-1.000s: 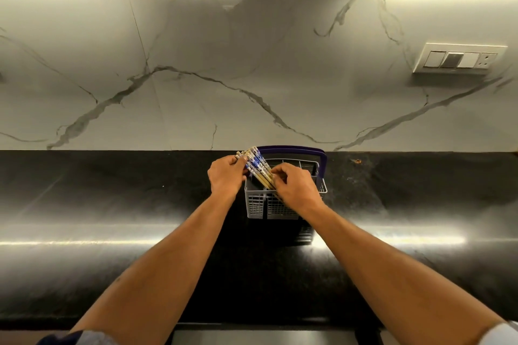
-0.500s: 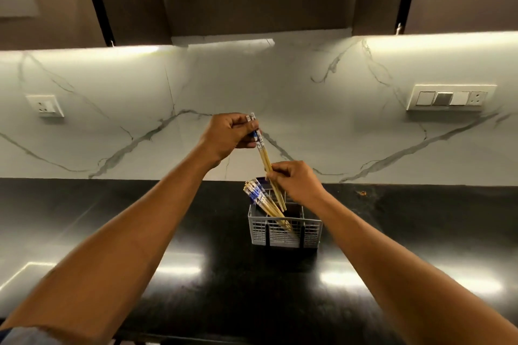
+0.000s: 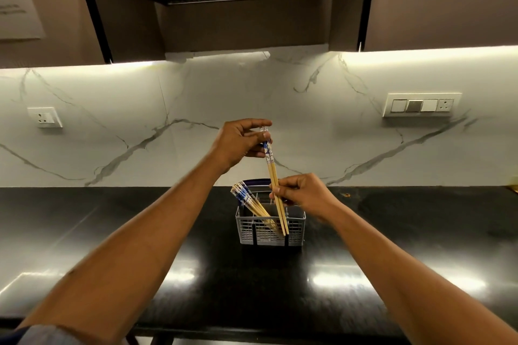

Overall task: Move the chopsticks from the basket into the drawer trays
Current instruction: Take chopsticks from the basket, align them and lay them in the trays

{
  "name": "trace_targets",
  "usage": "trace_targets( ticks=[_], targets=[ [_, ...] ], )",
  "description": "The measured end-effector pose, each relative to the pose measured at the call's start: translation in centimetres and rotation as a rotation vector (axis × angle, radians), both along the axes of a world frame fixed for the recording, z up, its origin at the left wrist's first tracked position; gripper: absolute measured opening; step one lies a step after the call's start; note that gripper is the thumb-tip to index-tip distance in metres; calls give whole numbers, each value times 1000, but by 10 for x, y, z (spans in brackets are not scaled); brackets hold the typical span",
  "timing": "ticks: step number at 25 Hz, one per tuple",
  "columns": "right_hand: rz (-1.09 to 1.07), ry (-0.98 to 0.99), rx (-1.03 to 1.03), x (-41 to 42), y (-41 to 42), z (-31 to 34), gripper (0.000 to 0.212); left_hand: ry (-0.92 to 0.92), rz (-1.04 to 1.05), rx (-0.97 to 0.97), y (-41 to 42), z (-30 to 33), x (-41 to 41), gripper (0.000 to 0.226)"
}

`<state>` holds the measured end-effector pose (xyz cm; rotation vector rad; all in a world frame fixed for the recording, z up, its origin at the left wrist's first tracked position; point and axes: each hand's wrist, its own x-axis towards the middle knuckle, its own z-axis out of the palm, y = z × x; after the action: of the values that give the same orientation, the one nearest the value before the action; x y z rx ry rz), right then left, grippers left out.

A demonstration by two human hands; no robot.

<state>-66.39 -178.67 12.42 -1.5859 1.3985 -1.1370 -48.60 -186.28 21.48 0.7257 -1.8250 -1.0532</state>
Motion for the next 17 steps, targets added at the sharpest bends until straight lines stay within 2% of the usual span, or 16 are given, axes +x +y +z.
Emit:
trace_targets(
  ticks=[4,7,10,13,17],
  targets=[
    [-89,-52,-18,-4,20,-2,15,-18,-52,51,12,-6,-11,26],
    [-154,-111,-12,-2,49,-23,13,-10,-97,146,30,-35,-11,27],
    [-153,-214,182,6,96,-83,9,-15,-180,305,63,-107,-8,25],
    [-188,-256,387,16,153,-153,9,-19,-277,566,104,-190,-11,32],
    [-271,-332,581,25,219,-234,15,-136,-309,824,155,-286,-12,43]
  ],
)
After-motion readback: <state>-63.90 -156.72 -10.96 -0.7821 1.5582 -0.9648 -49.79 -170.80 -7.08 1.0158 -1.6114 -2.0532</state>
